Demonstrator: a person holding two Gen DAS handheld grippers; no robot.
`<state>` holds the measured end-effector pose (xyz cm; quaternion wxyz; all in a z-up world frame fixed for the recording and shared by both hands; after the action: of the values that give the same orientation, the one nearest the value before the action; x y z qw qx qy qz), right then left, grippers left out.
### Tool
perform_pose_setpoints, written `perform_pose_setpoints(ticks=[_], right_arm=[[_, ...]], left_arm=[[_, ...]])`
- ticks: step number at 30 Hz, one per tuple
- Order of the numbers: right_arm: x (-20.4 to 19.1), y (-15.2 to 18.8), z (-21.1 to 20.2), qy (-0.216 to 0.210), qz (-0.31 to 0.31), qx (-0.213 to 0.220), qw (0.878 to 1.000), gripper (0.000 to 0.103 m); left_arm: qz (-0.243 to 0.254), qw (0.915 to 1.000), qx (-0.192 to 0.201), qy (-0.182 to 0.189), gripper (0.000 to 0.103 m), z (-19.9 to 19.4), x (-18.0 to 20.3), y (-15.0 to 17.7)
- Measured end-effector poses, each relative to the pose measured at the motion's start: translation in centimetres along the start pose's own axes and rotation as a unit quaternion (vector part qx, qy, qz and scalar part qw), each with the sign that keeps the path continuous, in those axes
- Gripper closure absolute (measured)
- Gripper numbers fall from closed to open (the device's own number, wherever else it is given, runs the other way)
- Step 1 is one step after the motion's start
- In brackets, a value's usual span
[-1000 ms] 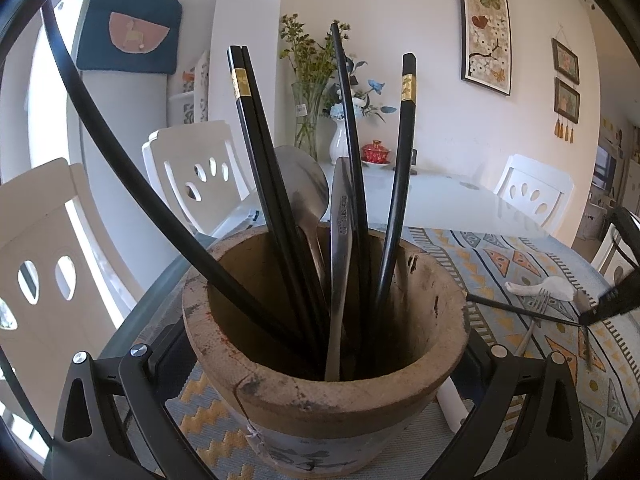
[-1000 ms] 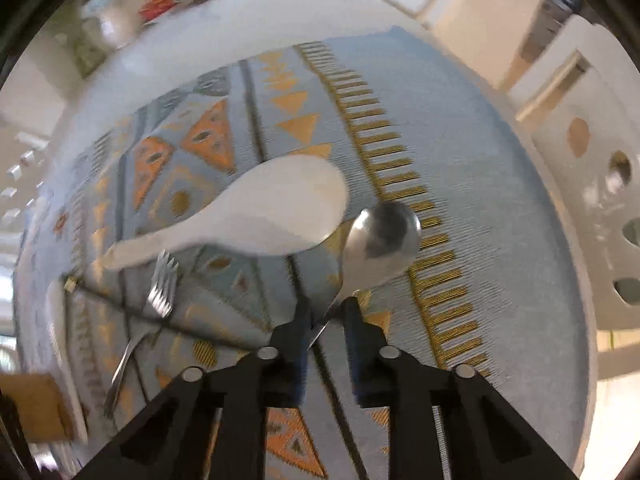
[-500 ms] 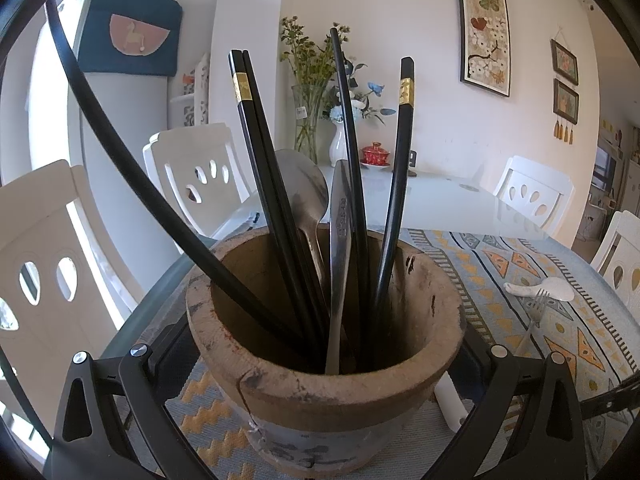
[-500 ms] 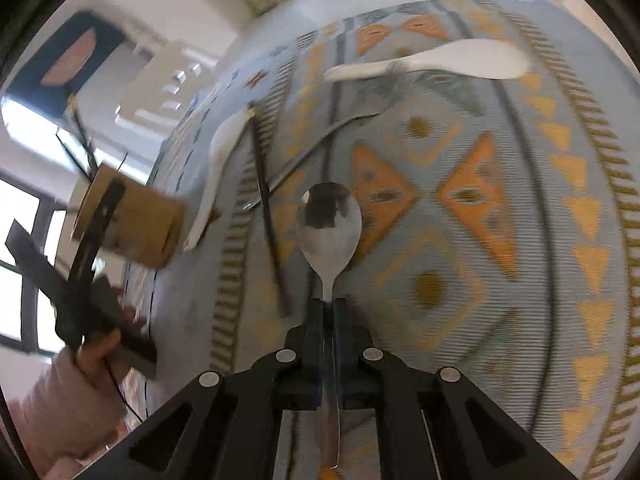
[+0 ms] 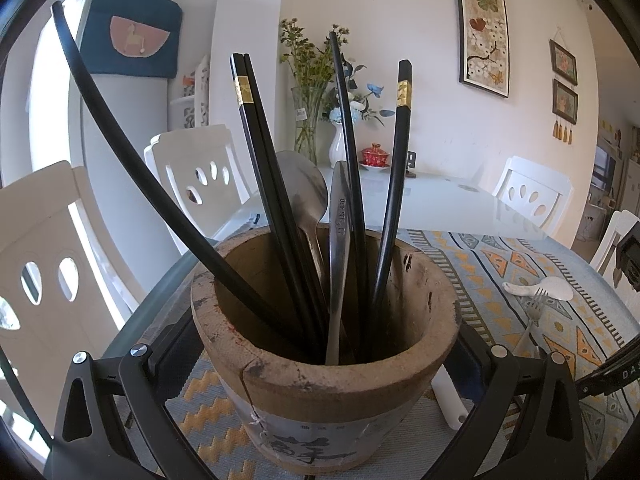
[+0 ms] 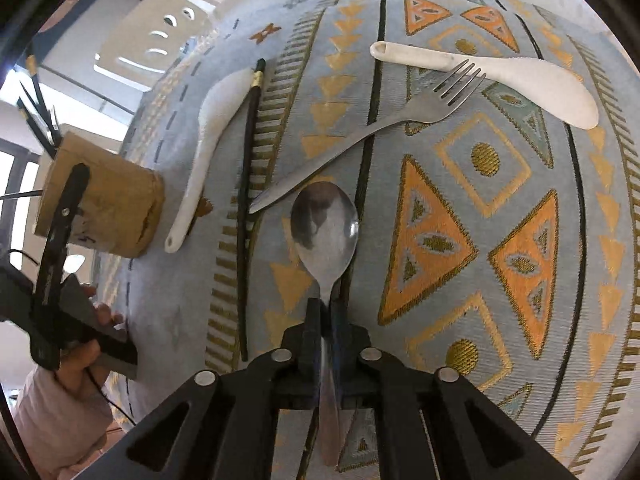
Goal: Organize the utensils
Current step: 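Lift the silver spoon upright and carry it above the holder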
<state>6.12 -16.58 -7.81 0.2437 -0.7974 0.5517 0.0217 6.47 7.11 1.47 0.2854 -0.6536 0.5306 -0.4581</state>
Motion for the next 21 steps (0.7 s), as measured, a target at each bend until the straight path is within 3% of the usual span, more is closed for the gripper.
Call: perform_pose_setpoints(ticks=[2,9,21], right_arm=[[-0.4,-0.3,-0.1,0.004,-0.005,0.013,1.000,0.099],[-2.6,-0.4,-2.2,-0.059,-0.017,0.079,0.995,0.099],[-7.5,-1.9,-4.6,-0.087,-0.107,0.149,0.979,0.099]], left_arm=[[0.000,1.0000,0.000,0.000,0.000,0.0,0.0,0.1],[0.000,1.0000,0.001,0.000,0.000,0.0,0.0,0.1],[0.002,1.0000,-0.004,-0.003,0.000,0.2,0.1,0.2]])
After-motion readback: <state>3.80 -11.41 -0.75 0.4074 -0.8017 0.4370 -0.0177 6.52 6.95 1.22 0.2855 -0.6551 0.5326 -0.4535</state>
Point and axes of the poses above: each gripper's, at about its wrist camera, not at the fingertips, and z roughly the way its jaws point, x to its right, y to its underside, the point moved 8 cm from there along z, roughly the way its jaws point, and after that the axes turned 15 degrees about -z, right-handed, at the moved point
